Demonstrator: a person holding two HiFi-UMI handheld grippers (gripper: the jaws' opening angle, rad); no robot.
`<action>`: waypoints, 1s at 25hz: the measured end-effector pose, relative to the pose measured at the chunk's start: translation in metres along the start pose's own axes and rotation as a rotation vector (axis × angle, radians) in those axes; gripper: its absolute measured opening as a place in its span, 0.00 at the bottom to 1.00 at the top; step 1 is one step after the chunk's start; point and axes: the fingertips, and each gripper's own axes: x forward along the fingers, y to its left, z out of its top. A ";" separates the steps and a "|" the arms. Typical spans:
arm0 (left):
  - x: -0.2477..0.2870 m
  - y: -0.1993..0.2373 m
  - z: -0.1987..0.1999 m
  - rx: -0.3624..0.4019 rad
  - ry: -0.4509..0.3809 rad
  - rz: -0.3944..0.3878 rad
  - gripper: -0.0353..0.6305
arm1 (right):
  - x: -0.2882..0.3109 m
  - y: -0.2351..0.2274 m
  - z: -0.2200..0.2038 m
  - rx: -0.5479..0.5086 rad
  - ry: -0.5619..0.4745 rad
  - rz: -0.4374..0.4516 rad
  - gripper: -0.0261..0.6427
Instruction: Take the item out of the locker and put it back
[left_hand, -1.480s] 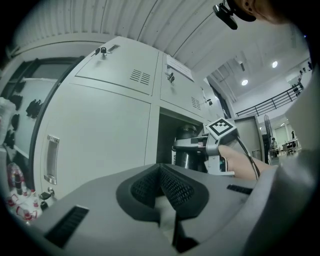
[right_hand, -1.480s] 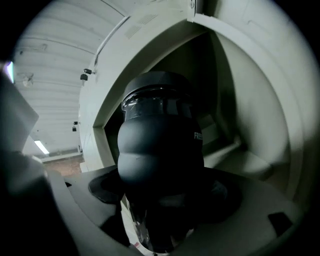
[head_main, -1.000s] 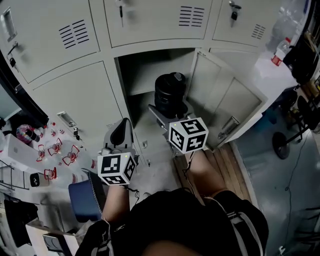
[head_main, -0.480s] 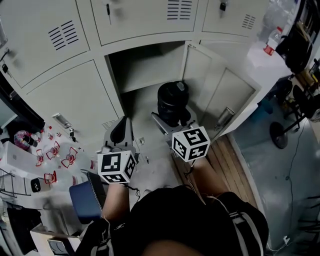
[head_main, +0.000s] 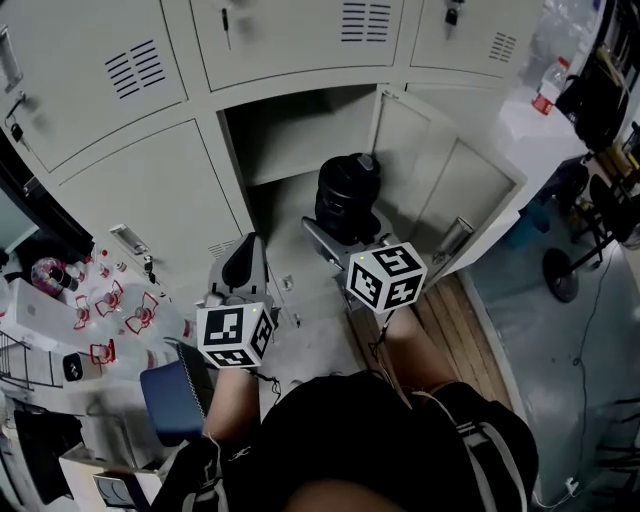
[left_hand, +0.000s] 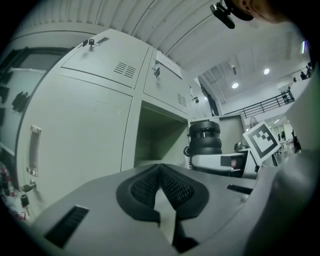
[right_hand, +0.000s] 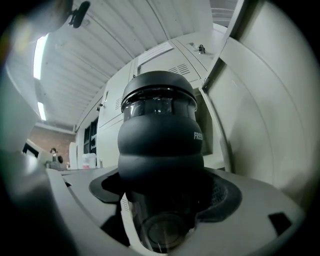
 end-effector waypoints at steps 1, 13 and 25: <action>-0.001 0.001 0.001 0.000 -0.002 0.005 0.07 | 0.005 0.001 0.003 0.041 -0.001 0.020 0.69; -0.013 0.032 0.005 0.003 -0.013 0.084 0.07 | 0.088 0.000 0.041 0.516 0.001 0.225 0.69; -0.015 0.054 0.007 0.012 -0.024 0.123 0.07 | 0.158 -0.024 0.067 0.464 0.061 0.134 0.69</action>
